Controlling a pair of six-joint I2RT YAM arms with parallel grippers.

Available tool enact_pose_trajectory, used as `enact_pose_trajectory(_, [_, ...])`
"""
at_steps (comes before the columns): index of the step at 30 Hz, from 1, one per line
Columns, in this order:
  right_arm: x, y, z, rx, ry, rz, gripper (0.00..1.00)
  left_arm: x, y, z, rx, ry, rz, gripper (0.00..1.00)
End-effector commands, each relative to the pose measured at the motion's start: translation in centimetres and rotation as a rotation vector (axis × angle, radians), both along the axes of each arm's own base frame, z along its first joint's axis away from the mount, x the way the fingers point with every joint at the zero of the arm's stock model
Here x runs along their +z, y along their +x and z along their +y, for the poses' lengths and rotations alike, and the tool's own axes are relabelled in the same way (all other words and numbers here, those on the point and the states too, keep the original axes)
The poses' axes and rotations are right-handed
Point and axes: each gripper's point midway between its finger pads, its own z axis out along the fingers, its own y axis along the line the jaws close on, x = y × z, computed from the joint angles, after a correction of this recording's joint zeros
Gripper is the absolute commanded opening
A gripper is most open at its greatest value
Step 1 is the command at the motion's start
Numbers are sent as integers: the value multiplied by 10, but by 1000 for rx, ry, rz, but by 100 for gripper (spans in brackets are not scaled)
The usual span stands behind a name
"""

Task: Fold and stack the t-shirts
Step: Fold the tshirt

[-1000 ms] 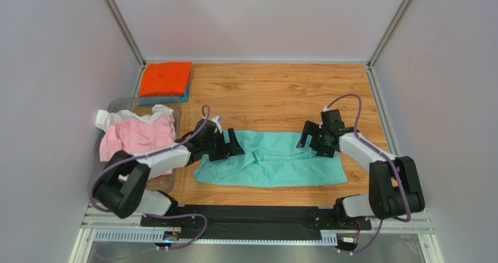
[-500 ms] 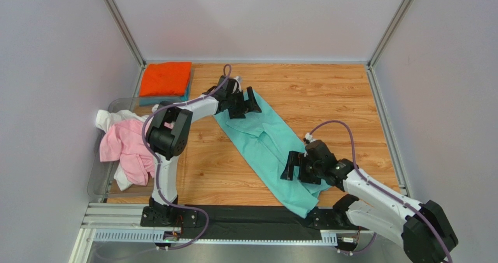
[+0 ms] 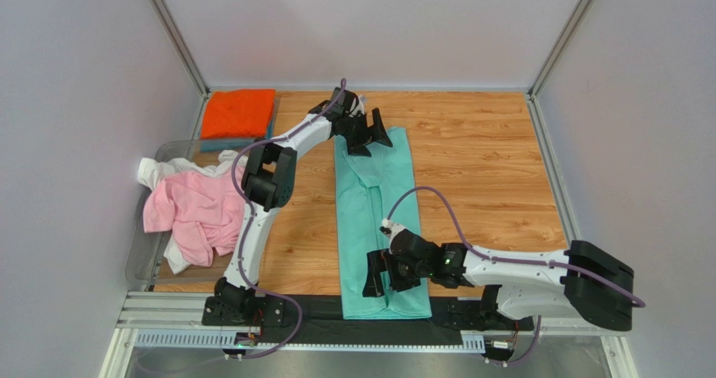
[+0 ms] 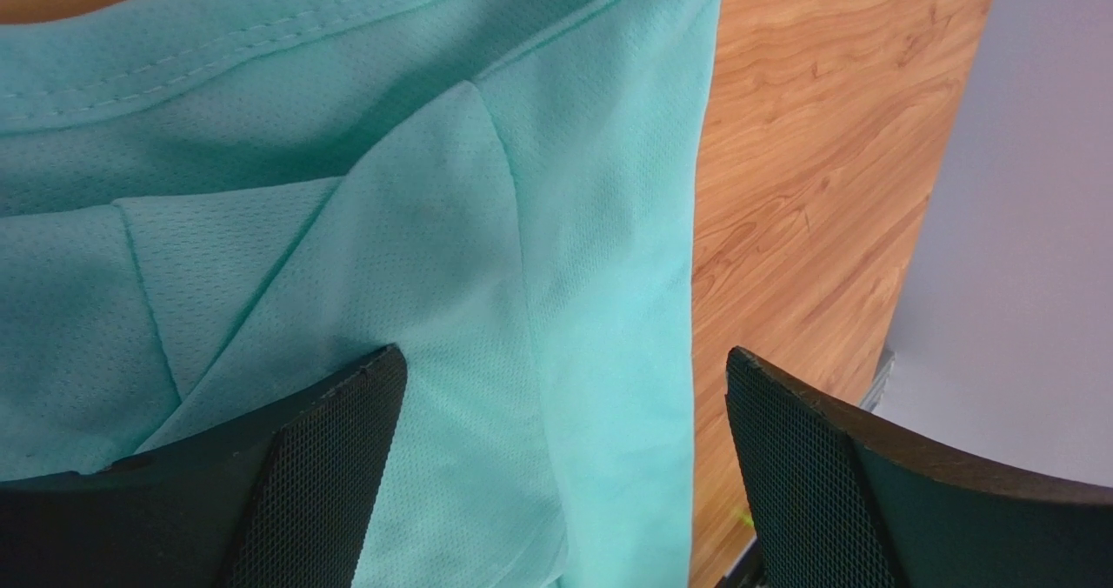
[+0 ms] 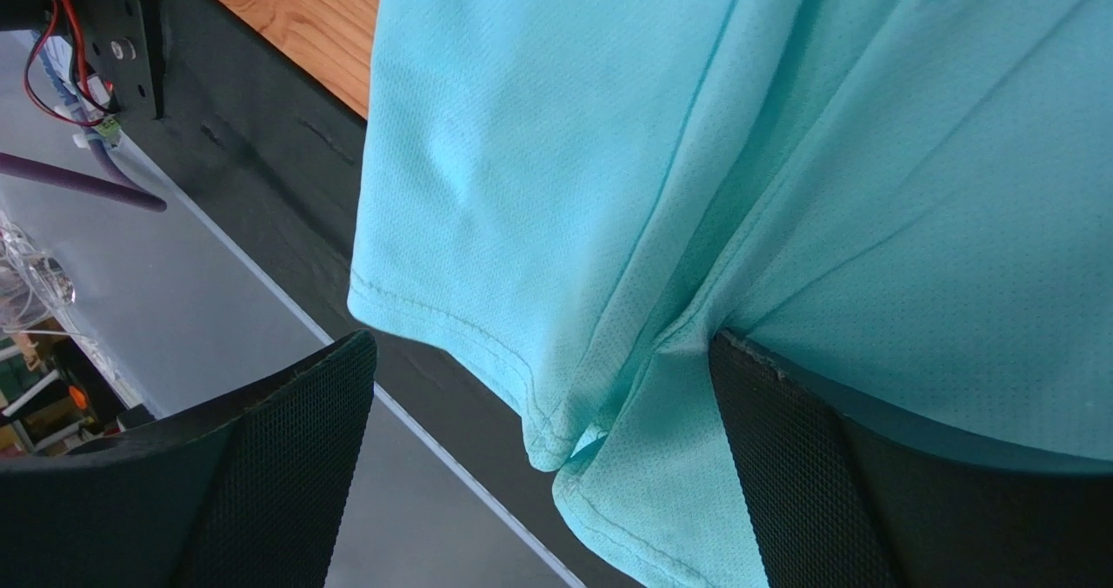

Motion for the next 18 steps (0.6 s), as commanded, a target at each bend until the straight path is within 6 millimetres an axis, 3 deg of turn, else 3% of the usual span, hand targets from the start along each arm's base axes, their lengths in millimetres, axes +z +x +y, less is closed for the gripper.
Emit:
enact_pose_trajectory(1, [4,1,23,0,9,-21,100,-50,-7,11,8,95,134,100])
enact_pose_trajectory(8, [19,16,23,-61,-2,-98,100,-38,16,11,40,114,69,100])
enact_pose_trajectory(12, [36,33,5,-126,-49,-190,100,-8,22,10,47,99,12,100])
enact_pose_trajectory(13, [48,40,1,-161,-36,-230,100,16,26,14,72,104,-33,100])
enact_pose_trajectory(15, [58,45,-8,-187,-48,-262,100,45,30,18,88,113,-98,100])
enact_pose_trajectory(16, [68,50,-13,-212,-34,-292,100,82,30,20,93,97,-165,100])
enact_pose_trajectory(18, [69,52,-27,-250,-67,-299,100,120,24,26,97,101,-230,100])
